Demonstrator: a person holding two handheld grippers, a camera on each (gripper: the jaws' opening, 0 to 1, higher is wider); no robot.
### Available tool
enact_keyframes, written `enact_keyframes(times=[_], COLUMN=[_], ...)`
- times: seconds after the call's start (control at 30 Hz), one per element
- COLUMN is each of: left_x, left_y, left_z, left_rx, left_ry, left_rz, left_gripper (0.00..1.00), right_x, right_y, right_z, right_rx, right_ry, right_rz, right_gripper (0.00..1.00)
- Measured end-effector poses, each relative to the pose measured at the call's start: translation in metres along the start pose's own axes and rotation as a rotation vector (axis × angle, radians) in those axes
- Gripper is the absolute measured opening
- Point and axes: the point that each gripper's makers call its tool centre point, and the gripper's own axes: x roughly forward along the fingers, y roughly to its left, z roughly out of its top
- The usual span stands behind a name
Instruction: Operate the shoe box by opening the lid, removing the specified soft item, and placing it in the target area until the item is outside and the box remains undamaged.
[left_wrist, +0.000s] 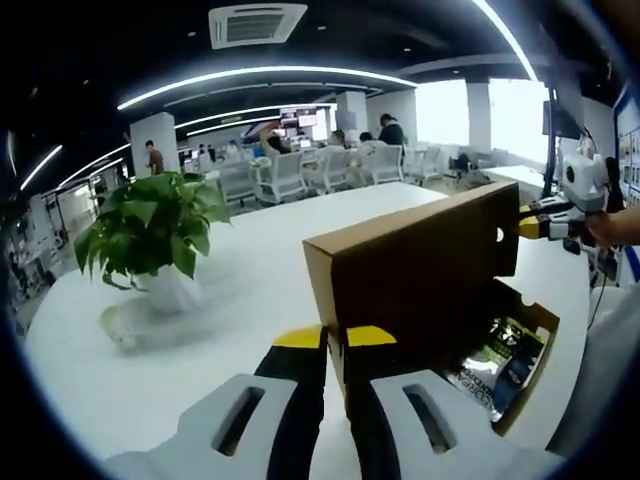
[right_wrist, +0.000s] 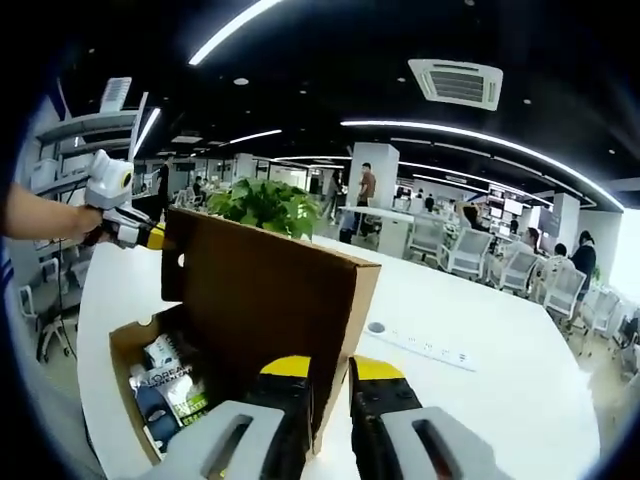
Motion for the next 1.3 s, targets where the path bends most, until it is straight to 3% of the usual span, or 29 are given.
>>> enact_keyframes(times=[0.53, 1.3], left_x=[0.005, 0.012], left_y=[0.004, 0.007], left_z=[0.001, 0.002], left_rx=[-0.005, -0.006], left_ry=[0.008, 0.015], left_rz=[-0.005, -0.011], left_gripper=[0.04, 0.04], right_x=[-0.003, 0.001], right_y=[0.0, 0.005], right_z=[-0.026, -0.048], right_rx=[0.046, 0.102], right_ry=[0.054, 0.1], right_rz=[-0.022, -0.023], right_gripper=[0.08, 0.04])
